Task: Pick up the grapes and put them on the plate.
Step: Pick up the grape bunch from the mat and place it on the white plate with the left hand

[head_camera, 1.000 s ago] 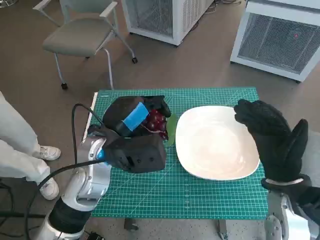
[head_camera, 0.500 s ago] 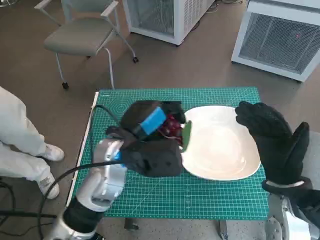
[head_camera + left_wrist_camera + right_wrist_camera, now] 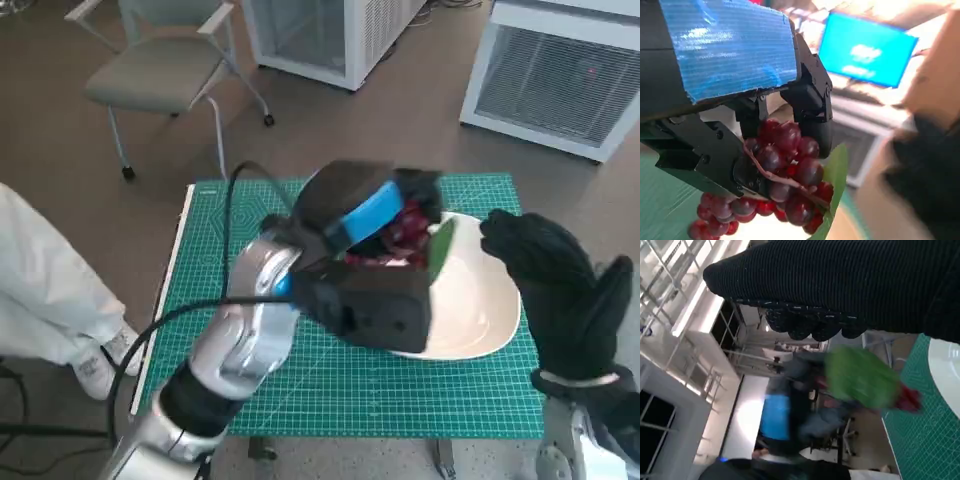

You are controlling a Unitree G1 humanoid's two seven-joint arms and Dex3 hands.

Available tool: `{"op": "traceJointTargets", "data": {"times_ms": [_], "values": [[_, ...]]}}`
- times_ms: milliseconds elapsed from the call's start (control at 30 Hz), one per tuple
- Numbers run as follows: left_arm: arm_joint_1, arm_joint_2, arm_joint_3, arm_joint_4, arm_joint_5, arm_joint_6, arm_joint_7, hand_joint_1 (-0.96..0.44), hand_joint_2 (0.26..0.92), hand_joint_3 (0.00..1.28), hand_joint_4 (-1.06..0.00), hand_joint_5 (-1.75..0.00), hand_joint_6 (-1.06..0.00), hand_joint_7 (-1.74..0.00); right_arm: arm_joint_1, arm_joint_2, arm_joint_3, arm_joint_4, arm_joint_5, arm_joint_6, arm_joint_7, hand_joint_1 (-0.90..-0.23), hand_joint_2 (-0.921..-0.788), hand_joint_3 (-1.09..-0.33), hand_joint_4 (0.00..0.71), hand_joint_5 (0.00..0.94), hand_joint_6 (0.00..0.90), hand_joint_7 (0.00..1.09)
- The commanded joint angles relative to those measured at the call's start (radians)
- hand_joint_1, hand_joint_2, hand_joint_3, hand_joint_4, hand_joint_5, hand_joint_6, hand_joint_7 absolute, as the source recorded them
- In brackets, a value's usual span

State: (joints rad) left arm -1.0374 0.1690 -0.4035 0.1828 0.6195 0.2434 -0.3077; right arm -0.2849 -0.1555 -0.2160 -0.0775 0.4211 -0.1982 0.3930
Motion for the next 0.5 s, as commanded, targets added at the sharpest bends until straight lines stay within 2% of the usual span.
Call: {"op": "traceJointTargets", "data": {"times_ms": [33,133,233,367,500], "values": [[-0.055,-0.037,-0.011,0.069,-0.012,-0.043,0.017,0.00,0.771,0.38,-0.59,-1.43,-0.67,-1.04,0.043,-0.010,-0.011,-0.033,0.004,0.028,-0.021,-0.379,-0.921,-0.643,0.407,0.733,0.177,0.98],[-0.070,-0.055,-0.010,0.100,-0.019,-0.063,0.024,0.00,0.848,0.22,-0.62,-1.26,-0.66,-1.15,0.056,-0.010,-0.015,-0.054,0.001,0.035,-0.032,-0.383,-0.921,-0.641,0.407,0.733,0.177,0.98],[-0.080,-0.070,-0.007,0.129,-0.027,-0.080,0.027,0.00,0.880,0.13,-0.66,-1.24,-0.69,-1.08,0.067,-0.010,-0.019,-0.068,-0.002,0.036,-0.041,-0.386,-0.921,-0.640,0.406,0.731,0.177,0.98],[-0.087,-0.086,-0.006,0.160,-0.034,-0.100,0.030,0.00,0.873,0.11,-0.70,-1.30,-0.76,-0.89,0.078,-0.008,-0.023,-0.077,-0.007,0.034,-0.051,-0.387,-0.921,-0.638,0.406,0.728,0.178,0.98],[-0.091,-0.095,-0.011,0.186,-0.037,-0.116,0.027,0.00,0.869,0.12,-0.68,-1.36,-0.79,-0.82,0.085,-0.006,-0.025,-0.079,-0.015,0.027,-0.063,-0.388,-0.921,-0.637,0.408,0.724,0.180,0.98]]}}
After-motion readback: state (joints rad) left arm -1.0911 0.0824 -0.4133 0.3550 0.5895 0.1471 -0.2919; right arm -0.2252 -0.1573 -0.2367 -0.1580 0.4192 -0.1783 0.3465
